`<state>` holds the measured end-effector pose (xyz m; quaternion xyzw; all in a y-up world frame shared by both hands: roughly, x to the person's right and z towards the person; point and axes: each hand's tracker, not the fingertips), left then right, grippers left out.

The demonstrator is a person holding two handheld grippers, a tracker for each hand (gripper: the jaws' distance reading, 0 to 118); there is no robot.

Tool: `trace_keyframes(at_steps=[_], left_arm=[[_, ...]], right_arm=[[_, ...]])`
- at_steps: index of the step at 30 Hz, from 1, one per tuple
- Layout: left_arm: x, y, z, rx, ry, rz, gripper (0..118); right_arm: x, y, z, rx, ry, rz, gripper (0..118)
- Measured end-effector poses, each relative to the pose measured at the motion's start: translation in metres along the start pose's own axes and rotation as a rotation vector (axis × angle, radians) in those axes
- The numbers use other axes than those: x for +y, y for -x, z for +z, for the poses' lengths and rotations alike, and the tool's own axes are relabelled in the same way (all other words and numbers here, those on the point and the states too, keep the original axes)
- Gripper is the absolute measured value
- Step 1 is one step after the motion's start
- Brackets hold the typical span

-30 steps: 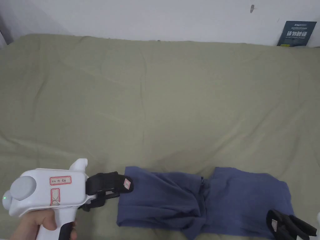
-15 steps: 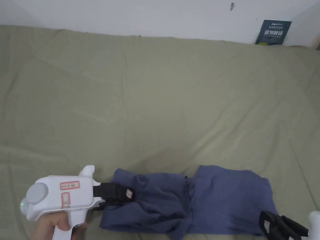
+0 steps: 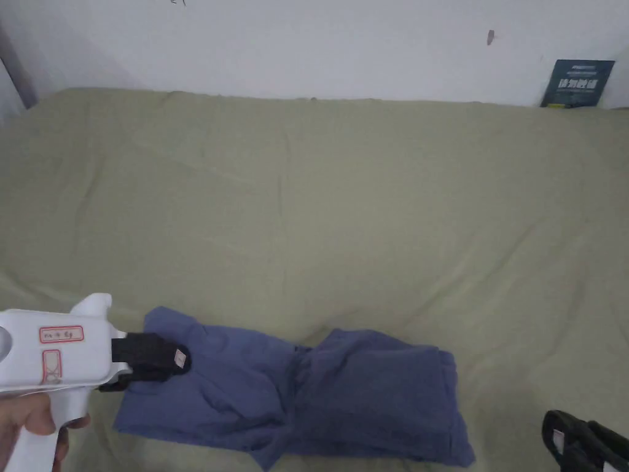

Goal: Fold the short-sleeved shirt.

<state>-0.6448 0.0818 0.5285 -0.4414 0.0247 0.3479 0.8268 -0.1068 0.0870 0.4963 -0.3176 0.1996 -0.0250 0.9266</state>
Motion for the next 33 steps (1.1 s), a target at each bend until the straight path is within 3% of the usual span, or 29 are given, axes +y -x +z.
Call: trace_keyframes(at_steps=[4,8,12,21,22,23,24,25,27,29,33], left_arm=[[-0.001,-0.029,0.015,0.166,-0.012,-0.05,7],[-0.005,-0.08,0.008,0.156,-0.006,-0.095,7],[-0.014,-0.148,-0.011,0.264,0.008,-0.198,7],[-0.059,-0.252,-0.129,0.34,0.099,-0.398,8],[-0.067,-0.261,-0.15,0.367,0.114,-0.414,18],[-0.073,-0.267,-0.168,0.401,0.108,-0.414,49],[-0.08,-0.273,-0.187,0.411,0.102,-0.43,94],[-0.086,-0.278,-0.205,0.406,0.116,-0.452,118],[-0.1,-0.286,-0.223,0.374,0.095,-0.478,111],[-0.099,-0.29,-0.228,0.35,0.14,-0.465,111],[-0.086,-0.28,-0.187,0.256,0.13,-0.438,110]], right_arm=[[-0.001,-0.001,0.0,0.015,-0.009,-0.015,0],[-0.005,-0.005,0.006,0.026,-0.016,-0.032,0],[-0.009,-0.013,0.015,0.015,-0.027,-0.03,0],[-0.017,-0.025,0.025,0.017,-0.029,-0.077,0],[-0.018,-0.027,0.025,0.016,-0.025,-0.083,0],[-0.019,-0.029,0.026,0.017,-0.024,-0.088,0],[-0.02,-0.031,0.027,0.015,-0.023,-0.096,0],[-0.021,-0.033,0.028,0.007,-0.02,-0.104,0],[-0.021,-0.038,0.03,-0.005,-0.021,-0.119,0],[-0.021,-0.042,0.033,-0.012,-0.018,-0.131,0],[-0.021,-0.046,0.03,-0.024,-0.013,-0.13,0]])
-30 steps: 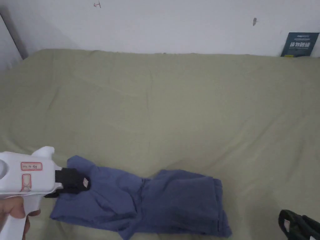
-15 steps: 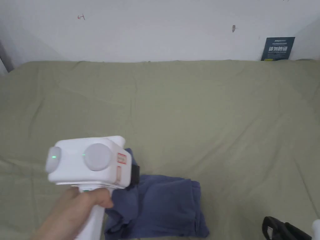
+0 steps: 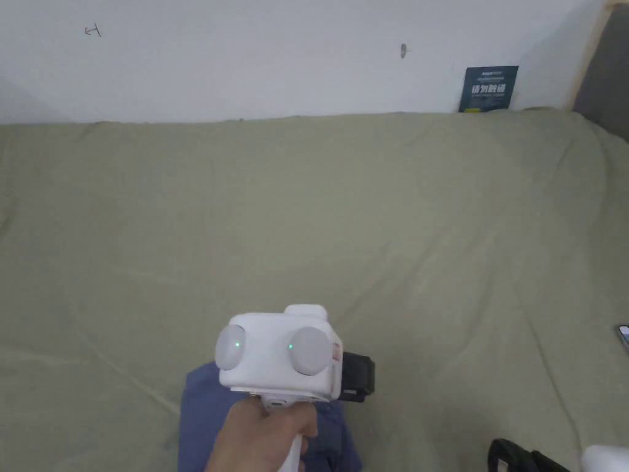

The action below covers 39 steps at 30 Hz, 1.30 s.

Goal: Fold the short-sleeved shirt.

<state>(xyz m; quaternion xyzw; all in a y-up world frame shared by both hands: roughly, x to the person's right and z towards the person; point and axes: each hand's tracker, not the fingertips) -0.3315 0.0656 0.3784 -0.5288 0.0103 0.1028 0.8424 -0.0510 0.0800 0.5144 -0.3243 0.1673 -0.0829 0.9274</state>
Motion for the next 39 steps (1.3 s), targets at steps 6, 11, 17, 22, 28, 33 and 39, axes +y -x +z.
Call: trace_keyframes(at_steps=[6,11,17,22,28,33,39], left_arm=[[-0.008,0.092,0.069,-0.207,-0.138,0.153,31],[-0.018,0.146,0.041,-0.344,-0.099,0.283,0],[-0.019,0.125,-0.046,-0.666,-0.001,0.312,0],[-0.03,0.089,-0.098,-0.618,0.062,0.271,0],[-0.018,0.116,-0.03,-0.662,-0.029,0.275,0],[-0.032,0.172,0.044,-0.464,-0.132,0.199,0],[-0.058,0.244,0.045,-0.227,-0.09,0.237,0]], right_arm=[[-0.003,0.007,-0.015,0.025,0.032,-0.008,0],[-0.003,0.015,-0.023,0.055,0.058,-0.005,0],[-0.003,0.018,-0.026,0.051,0.081,0.0,0],[-0.003,0.01,-0.028,0.019,0.116,0.001,0],[0.012,0.025,-0.059,0.094,0.168,0.009,0],[0.037,0.065,-0.127,0.38,0.255,-0.061,0],[0.026,0.074,-0.241,0.72,0.503,-0.216,0]])
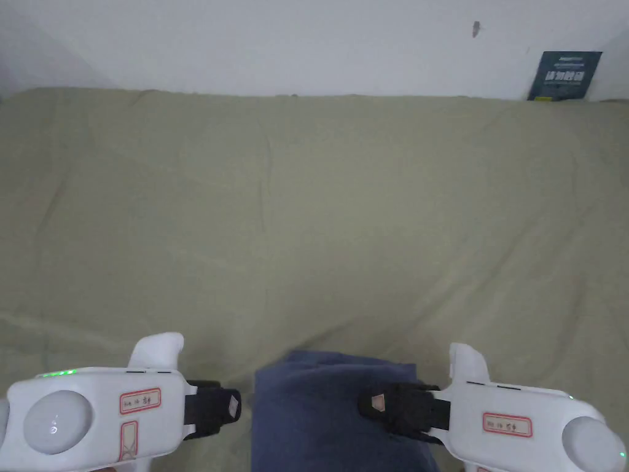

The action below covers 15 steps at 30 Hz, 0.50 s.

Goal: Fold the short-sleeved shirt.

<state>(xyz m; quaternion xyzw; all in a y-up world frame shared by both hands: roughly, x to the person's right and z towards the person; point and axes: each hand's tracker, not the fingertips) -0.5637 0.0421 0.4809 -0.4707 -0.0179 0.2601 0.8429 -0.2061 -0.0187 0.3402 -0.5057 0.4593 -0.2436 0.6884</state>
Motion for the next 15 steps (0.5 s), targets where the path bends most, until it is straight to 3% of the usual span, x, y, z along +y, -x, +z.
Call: trace_keyframes(at_steps=[2,5,6,7,8,9,10,12,15], left_arm=[[-0.001,0.02,-0.007,-0.047,0.015,0.061,0],[-0.002,0.048,-0.021,-0.178,0.04,0.13,0],[-0.004,0.056,-0.024,-0.245,0.027,0.157,0],[-0.004,0.063,-0.027,-0.307,0.021,0.198,9],[-0.005,0.067,-0.03,-0.389,0.026,0.218,37],[-0.004,0.07,-0.035,-0.473,0.036,0.222,90],[-0.004,0.069,-0.045,-0.539,0.049,0.236,118],[-0.006,0.067,-0.064,-0.625,0.086,0.271,117],[-0.006,0.058,-0.092,-0.588,0.159,0.266,117]], right_arm=[[-0.003,-0.034,-0.012,0.099,0.047,-0.102,0],[-0.016,-0.083,-0.01,0.076,0.063,-0.216,0],[-0.017,-0.092,-0.005,0.168,0.041,-0.271,0],[-0.018,-0.093,0.0,0.198,0.029,-0.322,0],[-0.018,-0.091,0.002,0.175,0.025,-0.323,0],[-0.017,-0.089,0.002,0.167,0.03,-0.291,0],[-0.017,-0.088,0.0,0.161,0.037,-0.27,0],[-0.016,-0.084,-0.005,0.159,0.043,-0.263,0],[-0.015,-0.084,-0.005,0.158,0.05,-0.26,0]])
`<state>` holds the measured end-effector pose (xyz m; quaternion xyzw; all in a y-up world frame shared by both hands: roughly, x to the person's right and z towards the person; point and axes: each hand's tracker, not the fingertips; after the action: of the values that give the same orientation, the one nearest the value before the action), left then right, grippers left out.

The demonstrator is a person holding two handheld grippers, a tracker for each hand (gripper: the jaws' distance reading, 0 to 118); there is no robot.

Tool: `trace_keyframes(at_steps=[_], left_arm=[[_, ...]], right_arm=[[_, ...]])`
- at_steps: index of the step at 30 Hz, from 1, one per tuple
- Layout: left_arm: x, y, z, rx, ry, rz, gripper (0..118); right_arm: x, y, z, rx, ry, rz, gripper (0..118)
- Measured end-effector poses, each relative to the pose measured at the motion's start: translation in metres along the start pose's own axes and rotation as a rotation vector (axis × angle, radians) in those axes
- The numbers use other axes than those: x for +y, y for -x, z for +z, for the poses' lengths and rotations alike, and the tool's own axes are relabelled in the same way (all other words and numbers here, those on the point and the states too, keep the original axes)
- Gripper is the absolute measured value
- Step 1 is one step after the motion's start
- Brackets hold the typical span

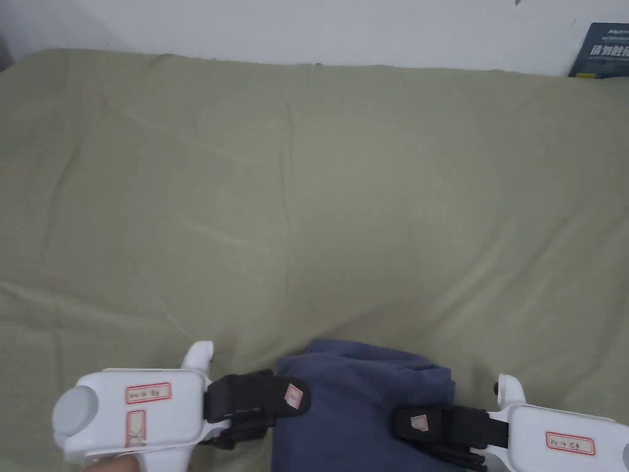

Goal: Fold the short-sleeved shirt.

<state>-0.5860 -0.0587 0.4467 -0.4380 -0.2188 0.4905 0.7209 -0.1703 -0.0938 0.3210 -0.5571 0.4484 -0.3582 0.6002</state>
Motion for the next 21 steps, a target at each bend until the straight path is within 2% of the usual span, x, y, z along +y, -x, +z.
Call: trace_keyframes(at_steps=[2,6,7,9,11,14,17,21], left_arm=[[0.0,-0.001,-0.015,-0.058,-0.004,-0.074,116],[0.006,-0.005,-0.036,-0.067,0.038,-0.134,113],[0.006,-0.006,-0.036,-0.065,0.04,-0.144,97],[0.008,-0.008,-0.029,-0.064,0.038,-0.143,25],[0.009,0.0,-0.027,0.092,0.016,-0.173,25],[0.008,0.005,-0.024,-0.001,0.033,-0.102,25],[0.009,-0.004,-0.018,0.037,0.033,-0.14,25],[0.019,-0.011,0.024,0.076,0.009,-0.138,25]], right_arm=[[-0.001,0.0,-0.001,-0.001,0.003,-0.004,0],[0.001,-0.002,-0.002,0.008,0.005,-0.014,0],[0.0,-0.002,-0.001,0.007,0.005,-0.014,0],[-0.001,0.001,-0.001,0.002,0.0,-0.005,0],[-0.001,0.001,0.0,-0.001,-0.003,0.002,0],[-0.003,0.009,-0.001,-0.021,0.002,0.017,0],[-0.004,0.023,0.001,-0.055,-0.001,0.06,0],[-0.006,0.042,0.01,-0.038,-0.006,0.105,0]])
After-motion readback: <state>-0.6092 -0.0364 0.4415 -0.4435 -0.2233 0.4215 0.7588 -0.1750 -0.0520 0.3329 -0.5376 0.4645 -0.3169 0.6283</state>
